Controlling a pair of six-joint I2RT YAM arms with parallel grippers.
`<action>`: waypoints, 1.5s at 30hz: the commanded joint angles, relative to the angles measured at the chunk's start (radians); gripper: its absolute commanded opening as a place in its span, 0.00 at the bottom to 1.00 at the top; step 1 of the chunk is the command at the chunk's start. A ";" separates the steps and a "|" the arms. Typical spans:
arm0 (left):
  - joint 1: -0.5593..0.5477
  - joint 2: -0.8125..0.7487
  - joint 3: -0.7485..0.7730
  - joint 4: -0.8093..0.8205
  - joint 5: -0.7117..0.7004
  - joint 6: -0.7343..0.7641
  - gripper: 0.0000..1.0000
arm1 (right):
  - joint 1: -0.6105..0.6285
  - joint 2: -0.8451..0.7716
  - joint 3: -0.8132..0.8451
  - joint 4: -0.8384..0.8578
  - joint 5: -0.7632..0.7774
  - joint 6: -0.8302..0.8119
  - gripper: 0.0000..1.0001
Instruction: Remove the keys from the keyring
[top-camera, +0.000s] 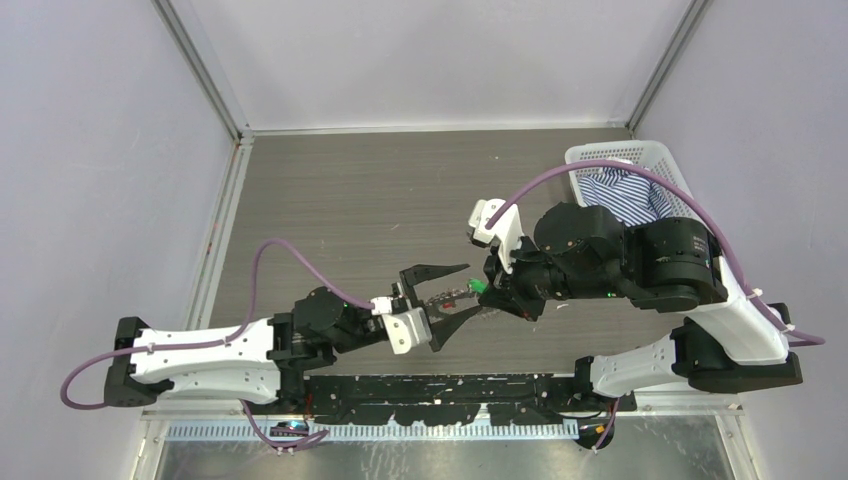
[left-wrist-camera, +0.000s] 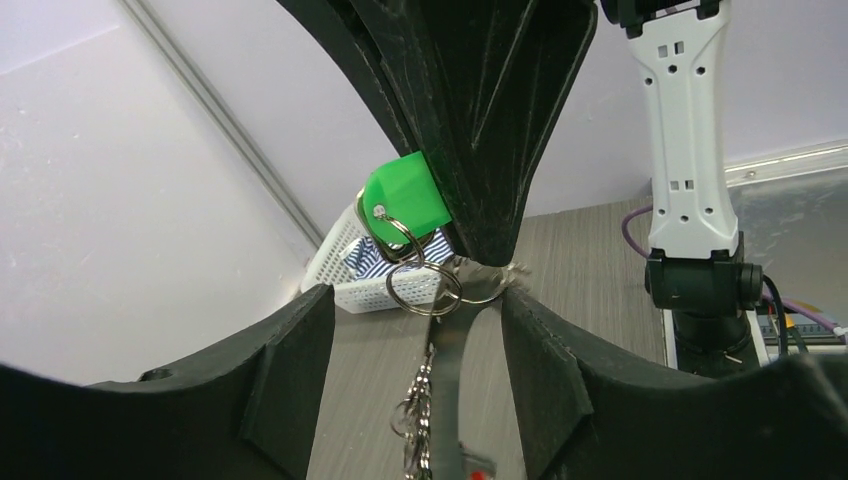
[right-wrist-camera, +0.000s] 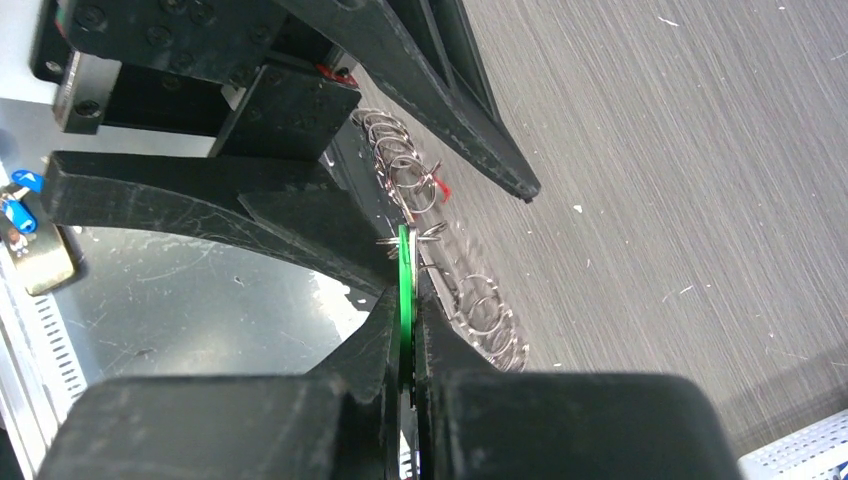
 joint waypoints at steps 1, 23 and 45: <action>-0.001 -0.034 0.040 0.016 0.038 -0.027 0.64 | 0.007 -0.018 0.015 0.019 0.011 0.008 0.01; -0.003 0.047 -0.025 0.202 -0.004 0.026 0.53 | 0.010 -0.007 0.031 0.018 0.003 0.016 0.01; -0.003 0.053 -0.057 0.241 0.002 0.043 0.29 | 0.012 -0.001 0.054 0.014 0.010 0.014 0.01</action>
